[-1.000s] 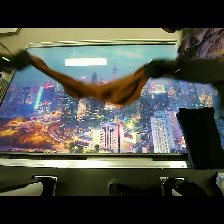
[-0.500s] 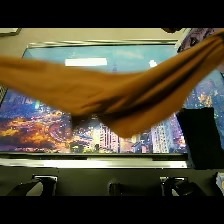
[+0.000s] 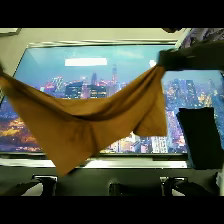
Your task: Fold the clothes and pants, and hang the long-sleeved shirts on hangers.
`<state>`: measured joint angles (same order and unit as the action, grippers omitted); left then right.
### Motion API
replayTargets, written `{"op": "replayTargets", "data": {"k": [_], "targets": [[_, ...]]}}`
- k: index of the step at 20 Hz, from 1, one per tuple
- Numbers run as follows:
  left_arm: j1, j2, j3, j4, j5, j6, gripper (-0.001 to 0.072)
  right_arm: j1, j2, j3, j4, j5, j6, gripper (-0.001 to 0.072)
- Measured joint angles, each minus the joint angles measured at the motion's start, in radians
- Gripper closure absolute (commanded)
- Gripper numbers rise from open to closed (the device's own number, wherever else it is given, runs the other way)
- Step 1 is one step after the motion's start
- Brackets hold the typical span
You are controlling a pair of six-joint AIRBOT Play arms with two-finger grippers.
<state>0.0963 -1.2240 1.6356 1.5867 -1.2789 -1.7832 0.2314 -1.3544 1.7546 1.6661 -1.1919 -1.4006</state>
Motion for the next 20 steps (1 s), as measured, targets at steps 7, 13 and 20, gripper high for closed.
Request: {"op": "replayTargets", "data": {"k": [7, 13, 20], "targets": [[-0.051, -0.381, -0.154, 0.002, 0.175, 0.003, 0.0694, 0.0, -0.466, -0.013, 0.268, 0.177, 0.082, 0.0683], [-0.055, -0.462, -0.167, 0.001, 0.198, 0.003, 0.0694, -0.059, -0.488, 0.014, 0.356, 0.125, 0.063, 0.0315], [-0.039, -0.411, -0.166, -0.006, 0.176, 0.002, 0.0694, -0.243, -0.279, -0.169, 0.472, -0.079, -0.174, 0.0181]]}}
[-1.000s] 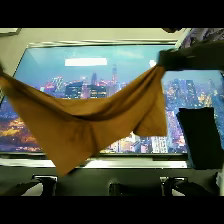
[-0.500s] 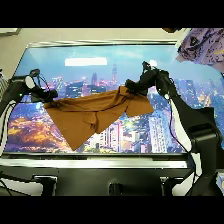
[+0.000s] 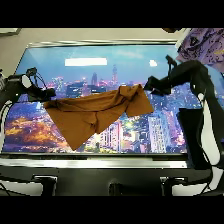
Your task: Fold the clothes and pants, and hang the long-sleeved shirts on hangers.
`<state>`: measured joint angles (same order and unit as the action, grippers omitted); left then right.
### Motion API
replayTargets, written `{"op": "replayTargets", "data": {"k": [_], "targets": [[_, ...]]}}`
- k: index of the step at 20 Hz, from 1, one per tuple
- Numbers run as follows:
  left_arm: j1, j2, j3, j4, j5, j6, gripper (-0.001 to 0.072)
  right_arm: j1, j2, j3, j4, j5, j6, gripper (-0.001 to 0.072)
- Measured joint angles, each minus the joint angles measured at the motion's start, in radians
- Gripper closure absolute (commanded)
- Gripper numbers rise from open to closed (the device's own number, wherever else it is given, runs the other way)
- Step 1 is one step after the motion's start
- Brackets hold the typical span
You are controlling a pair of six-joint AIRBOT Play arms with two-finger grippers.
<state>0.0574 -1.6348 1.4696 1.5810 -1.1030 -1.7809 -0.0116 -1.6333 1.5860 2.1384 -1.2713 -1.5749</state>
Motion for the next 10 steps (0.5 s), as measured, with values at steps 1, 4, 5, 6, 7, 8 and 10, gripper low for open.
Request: {"op": "replayTargets", "data": {"k": [1, 4, 5, 6, 7, 8, 10], "targets": [[0.001, 0.004, 0.0, -0.003, -0.002, 0.0, 0.0694, -0.004, 0.015, -0.063, 0.043, 0.005, -0.022, 0.0182], [0.002, 0.01, 0.0, -0.016, -0.005, 0.0, 0.0694, 0.038, 0.037, -0.243, 0.164, 0.095, -0.068, 0.0184], [0.003, 0.01, 0.0, -0.02, -0.005, 0.0, 0.0694, 0.063, 0.036, -0.282, 0.19, 0.133, -0.076, 0.0184], [0.003, 0.011, 0.0, -0.022, -0.005, 0.0, 0.0694, 0.092, 0.029, -0.313, 0.209, 0.172, -0.084, 0.0185], [0.003, 0.011, 0.0, -0.024, -0.005, 0.0, 0.0694, 0.119, 0.018, -0.333, 0.223, 0.203, -0.088, 0.0186], [0.003, 0.012, 0.0, -0.027, -0.005, 0.0, 0.0694, 0.148, 0.002, -0.35, 0.237, 0.24, -0.092, 0.0193], [0.003, 0.012, 0.0, -0.027, -0.006, 0.0, 0.0694, 0.189, -0.026, -0.367, 0.249, 0.293, -0.089, 0.0198]]}}
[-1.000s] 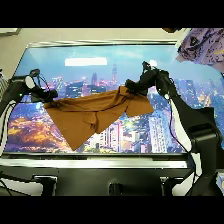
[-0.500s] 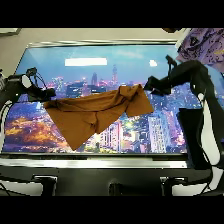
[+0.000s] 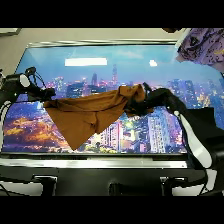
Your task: Fold the clothes and pants, and hang the long-sleeved shirts on hangers.
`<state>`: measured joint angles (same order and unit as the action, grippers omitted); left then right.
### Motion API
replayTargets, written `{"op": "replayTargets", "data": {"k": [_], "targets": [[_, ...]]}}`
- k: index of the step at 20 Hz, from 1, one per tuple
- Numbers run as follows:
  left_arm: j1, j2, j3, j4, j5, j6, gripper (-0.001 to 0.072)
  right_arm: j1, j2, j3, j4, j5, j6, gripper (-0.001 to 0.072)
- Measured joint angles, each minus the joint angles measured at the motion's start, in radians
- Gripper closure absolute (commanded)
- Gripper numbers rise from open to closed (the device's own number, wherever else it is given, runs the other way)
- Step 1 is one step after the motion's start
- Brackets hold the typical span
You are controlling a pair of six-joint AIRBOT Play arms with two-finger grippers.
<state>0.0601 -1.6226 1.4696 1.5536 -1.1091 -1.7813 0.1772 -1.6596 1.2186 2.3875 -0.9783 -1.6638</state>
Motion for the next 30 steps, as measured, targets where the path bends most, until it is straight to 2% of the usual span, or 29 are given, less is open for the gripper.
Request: {"op": "replayTargets", "data": {"k": [1, 5, 6, 7, 8, 9, 17, 19, 23, 26, 30], "targets": [[0.0, 0.0, 0.0, 0.0, 0.0, 0.0, 0.0694, 0.016, -0.012, -0.005, 0.007, 0.024, 0.006, 0.0248], [0.0, 0.0, 0.0, -0.002, -0.001, 0.0, 0.0693, 0.051, -0.038, -0.016, 0.027, 0.105, 0.019, 0.0253], [0.0, -0.001, 0.0, -0.002, -0.001, 0.0, 0.0693, 0.055, -0.041, -0.017, 0.031, 0.123, 0.026, 0.0296], [0.0, -0.001, 0.0, -0.002, -0.001, 0.0, 0.0693, 0.058, -0.043, -0.018, 0.033, 0.138, 0.032, 0.0392], [0.0, -0.001, 0.0, -0.002, -0.001, 0.0, 0.0693, 0.06, -0.044, -0.018, 0.034, 0.151, 0.036, 0.0582], [0.0, -0.002, 0.0, -0.002, -0.001, 0.0, 0.0693, 0.061, -0.045, -0.018, 0.037, 0.163, 0.042, 0.0677], [0.005, 0.013, 0.04, -0.001, -0.022, 0.0, 0.0694, 0.034, 0.005, 0.079, 0.061, 0.146, 0.053, 0.0684], [0.012, 0.029, 0.126, 0.015, -0.052, 0.002, 0.0694, -0.01, 0.055, 0.177, 0.058, 0.118, 0.053, 0.0684], [0.031, 0.069, 0.435, 0.052, -0.161, 0.034, 0.0694, -0.123, 0.201, 0.439, 0.032, 0.037, 0.06, 0.0684], [0.047, 0.17, 0.589, 0.072, -0.222, 0.047, 0.0693, -0.198, 0.35, 0.604, -0.014, -0.04, 0.086, 0.0684], [0.056, 0.413, 0.573, 0.092, -0.254, 0.051, 0.0693, -0.253, 0.59, 0.705, -0.117, -0.169, 0.156, 0.0684]]}}
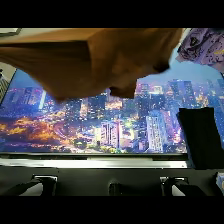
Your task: Fold the clothes and pants, and hang the long-sleeved shirts on hangers.
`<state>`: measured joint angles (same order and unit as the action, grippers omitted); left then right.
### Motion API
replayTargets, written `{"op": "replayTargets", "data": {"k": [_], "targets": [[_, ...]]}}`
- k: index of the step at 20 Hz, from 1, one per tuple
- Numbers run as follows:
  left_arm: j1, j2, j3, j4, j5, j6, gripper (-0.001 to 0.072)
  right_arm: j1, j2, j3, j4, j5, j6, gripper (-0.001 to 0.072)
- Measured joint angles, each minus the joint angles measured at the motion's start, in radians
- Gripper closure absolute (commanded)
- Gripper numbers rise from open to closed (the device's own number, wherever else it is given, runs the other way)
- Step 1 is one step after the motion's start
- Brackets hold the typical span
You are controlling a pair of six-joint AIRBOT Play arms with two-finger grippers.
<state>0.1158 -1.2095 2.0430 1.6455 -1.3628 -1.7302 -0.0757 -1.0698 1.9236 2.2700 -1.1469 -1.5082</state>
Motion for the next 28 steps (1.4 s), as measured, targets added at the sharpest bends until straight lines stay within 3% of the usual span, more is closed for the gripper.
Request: {"op": "replayTargets", "data": {"k": [5, 10, 16, 23, 28], "targets": [[0.002, 0.243, -0.036, 0.032, -0.008, -0.001, 0.0693, -0.017, 0.227, 0.03, -0.153, -0.063, 0.133, 0.0684], [0.002, 0.259, -0.062, 0.05, -0.011, -0.017, 0.0693, -0.019, 0.208, 0.034, -0.221, -0.059, 0.216, 0.0683], [0.0, -0.056, -0.104, 0.002, 0.012, 0.047, 0.0693, -0.019, -0.135, 0.031, -0.229, -0.074, 0.261, 0.0683], [-0.034, -0.555, -0.112, -0.019, 0.187, 0.055, 0.0693, 0.032, -0.695, 0.03, -0.214, 0.066, 0.229, 0.0682], [-0.056, -0.738, -0.112, -0.03, 0.266, 0.047, 0.0689, 0.09, -0.932, 0.03, -0.19, 0.146, 0.239, 0.0673]]}}
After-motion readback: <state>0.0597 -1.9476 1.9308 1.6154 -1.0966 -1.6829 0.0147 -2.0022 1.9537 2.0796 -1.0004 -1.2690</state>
